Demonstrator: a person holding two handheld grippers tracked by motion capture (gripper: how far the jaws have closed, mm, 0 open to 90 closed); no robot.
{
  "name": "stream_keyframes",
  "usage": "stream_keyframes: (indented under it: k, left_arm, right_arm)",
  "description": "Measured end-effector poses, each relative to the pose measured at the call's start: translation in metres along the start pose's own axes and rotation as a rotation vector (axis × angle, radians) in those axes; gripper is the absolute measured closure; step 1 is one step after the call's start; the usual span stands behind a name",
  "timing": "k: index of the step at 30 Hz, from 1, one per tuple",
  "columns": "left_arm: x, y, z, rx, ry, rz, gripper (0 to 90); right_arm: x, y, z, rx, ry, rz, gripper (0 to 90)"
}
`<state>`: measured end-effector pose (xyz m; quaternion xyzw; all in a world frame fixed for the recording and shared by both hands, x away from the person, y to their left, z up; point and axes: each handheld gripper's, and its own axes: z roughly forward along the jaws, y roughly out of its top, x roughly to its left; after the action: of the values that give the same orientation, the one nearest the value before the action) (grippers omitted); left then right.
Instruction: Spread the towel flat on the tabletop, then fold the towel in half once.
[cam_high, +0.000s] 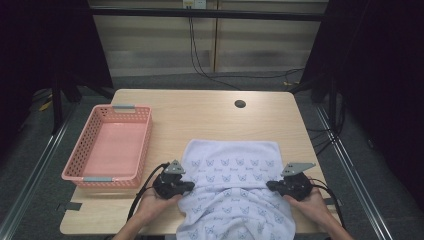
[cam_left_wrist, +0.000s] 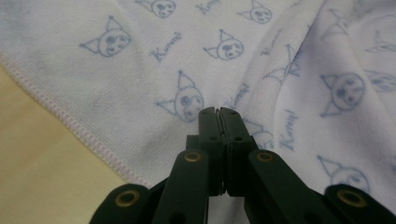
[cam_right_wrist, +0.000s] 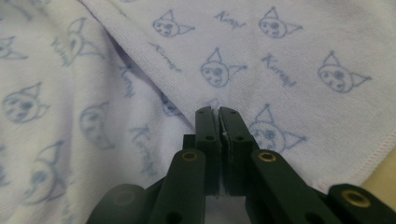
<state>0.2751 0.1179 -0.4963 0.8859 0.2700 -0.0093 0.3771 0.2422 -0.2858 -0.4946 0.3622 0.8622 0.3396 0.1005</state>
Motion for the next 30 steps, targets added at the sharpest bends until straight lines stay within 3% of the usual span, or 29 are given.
stream_keyframes:
  k: [3, 6, 8, 10, 13, 15, 17, 19, 21, 23, 25, 30]
  left_arm:
    - [-0.019, -0.010, -0.007, 0.029, -0.037, 0.031, 88.6]
    - [-0.023, -0.016, -0.013, 0.030, -0.070, 0.032, 85.4]
    - [-0.018, -0.011, -0.017, -0.026, -0.063, 0.005, 76.8]
    - [-0.012, -0.001, -0.020, -0.064, -0.038, 0.001, 74.0]
    - [0.002, 0.013, -0.017, -0.086, 0.013, -0.021, 71.0]
    - [0.017, 0.024, -0.012, -0.110, 0.035, -0.068, 69.2]
    - [0.029, 0.032, -0.008, -0.127, 0.080, -0.067, 67.4]
    - [0.040, 0.038, -0.005, -0.149, 0.095, -0.089, 65.1]
    - [0.048, 0.044, 0.000, -0.140, 0.108, -0.099, 64.3]
    - [0.054, 0.045, 0.004, -0.161, 0.106, -0.117, 63.2]
    - [0.056, 0.044, 0.007, -0.154, 0.110, -0.124, 62.7]
    - [0.059, 0.038, 0.005, -0.156, 0.130, -0.141, 58.8]
  right_arm:
    - [0.014, -0.009, -0.011, 0.038, 0.049, -0.001, 87.4]
    - [0.027, -0.016, -0.019, 0.057, 0.087, -0.024, 84.8]
    - [0.027, -0.015, -0.021, 0.037, 0.086, -0.026, 76.2]
    - [0.013, -0.009, -0.024, -0.034, 0.055, 0.002, 68.2]
    - [-0.016, 0.003, -0.024, -0.094, -0.041, 0.042, 63.1]
    - [-0.034, 0.011, -0.019, -0.119, -0.080, 0.075, 59.4]
    - [-0.052, 0.020, -0.009, -0.126, -0.109, 0.078, 56.9]
    - [-0.062, 0.026, 0.001, -0.120, -0.142, 0.089, 53.6]
    - [-0.072, 0.030, 0.010, -0.105, -0.166, 0.086, 51.4]
    - [-0.080, 0.032, 0.015, -0.081, -0.176, 0.108, 49.9]
    - [-0.088, 0.032, 0.017, -0.092, -0.161, 0.126, 48.9]
    - [-0.089, 0.031, 0.026, -0.071, -0.157, 0.113, 48.9]
